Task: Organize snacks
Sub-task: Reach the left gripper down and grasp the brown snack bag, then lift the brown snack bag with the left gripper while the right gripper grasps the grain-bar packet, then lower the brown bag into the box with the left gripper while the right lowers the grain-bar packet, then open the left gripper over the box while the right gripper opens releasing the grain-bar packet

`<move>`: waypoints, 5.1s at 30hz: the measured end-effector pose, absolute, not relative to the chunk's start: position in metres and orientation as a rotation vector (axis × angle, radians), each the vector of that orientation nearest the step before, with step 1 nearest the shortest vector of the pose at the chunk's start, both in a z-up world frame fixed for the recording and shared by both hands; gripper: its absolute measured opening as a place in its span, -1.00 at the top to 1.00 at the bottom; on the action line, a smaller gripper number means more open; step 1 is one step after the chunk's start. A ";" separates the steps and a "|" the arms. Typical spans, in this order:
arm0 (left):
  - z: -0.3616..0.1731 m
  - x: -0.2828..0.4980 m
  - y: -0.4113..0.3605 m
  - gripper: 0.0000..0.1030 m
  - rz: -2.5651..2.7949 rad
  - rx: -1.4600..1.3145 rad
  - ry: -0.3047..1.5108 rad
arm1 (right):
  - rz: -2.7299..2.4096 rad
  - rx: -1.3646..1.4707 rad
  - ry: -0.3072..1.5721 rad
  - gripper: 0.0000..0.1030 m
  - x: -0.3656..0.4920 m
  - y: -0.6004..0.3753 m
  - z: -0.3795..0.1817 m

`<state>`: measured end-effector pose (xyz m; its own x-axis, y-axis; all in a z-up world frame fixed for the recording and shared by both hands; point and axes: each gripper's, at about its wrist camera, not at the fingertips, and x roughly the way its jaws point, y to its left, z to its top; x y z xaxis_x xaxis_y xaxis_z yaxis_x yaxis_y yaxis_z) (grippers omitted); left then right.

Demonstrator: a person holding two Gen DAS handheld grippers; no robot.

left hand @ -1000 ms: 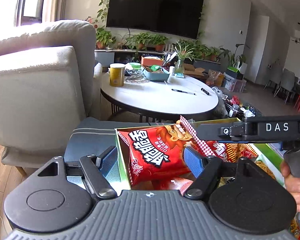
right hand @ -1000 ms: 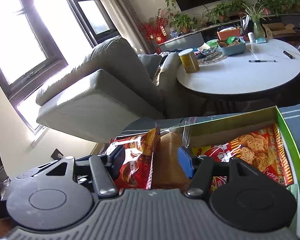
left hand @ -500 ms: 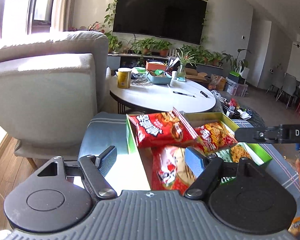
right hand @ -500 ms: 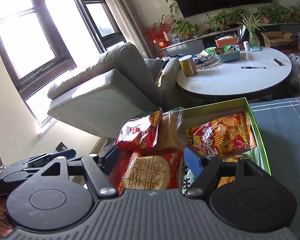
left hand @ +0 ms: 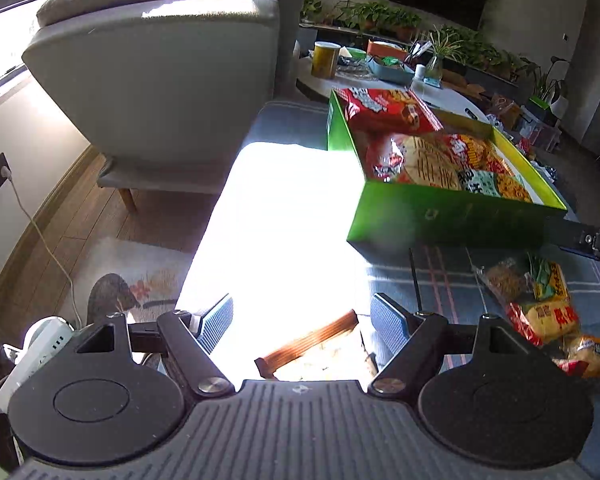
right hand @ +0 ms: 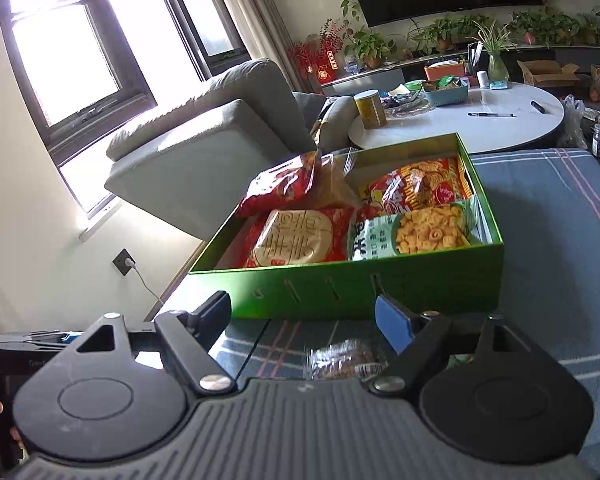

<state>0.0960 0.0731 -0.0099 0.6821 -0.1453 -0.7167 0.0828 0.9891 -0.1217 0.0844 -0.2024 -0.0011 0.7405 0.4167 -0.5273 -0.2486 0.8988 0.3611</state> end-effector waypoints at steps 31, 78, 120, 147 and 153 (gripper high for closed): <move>-0.017 0.062 0.068 -0.42 -0.007 -0.311 0.921 | 0.400 0.303 0.625 -0.49 0.035 -0.197 -0.012; -0.040 0.077 -0.004 -0.02 -0.234 0.001 0.843 | 0.308 0.056 0.826 -0.49 0.108 -0.171 -0.051; 0.047 0.118 -0.033 -0.02 -0.288 -0.035 0.611 | 0.320 0.225 0.522 -0.39 0.080 -0.208 0.040; 0.026 0.253 -0.098 -0.02 -0.385 -0.126 0.601 | 0.193 0.382 0.542 -0.39 0.181 -0.261 0.028; 0.004 0.281 -0.102 -0.03 -0.406 -0.166 0.629 | 0.180 0.403 0.574 -0.39 0.203 -0.265 0.018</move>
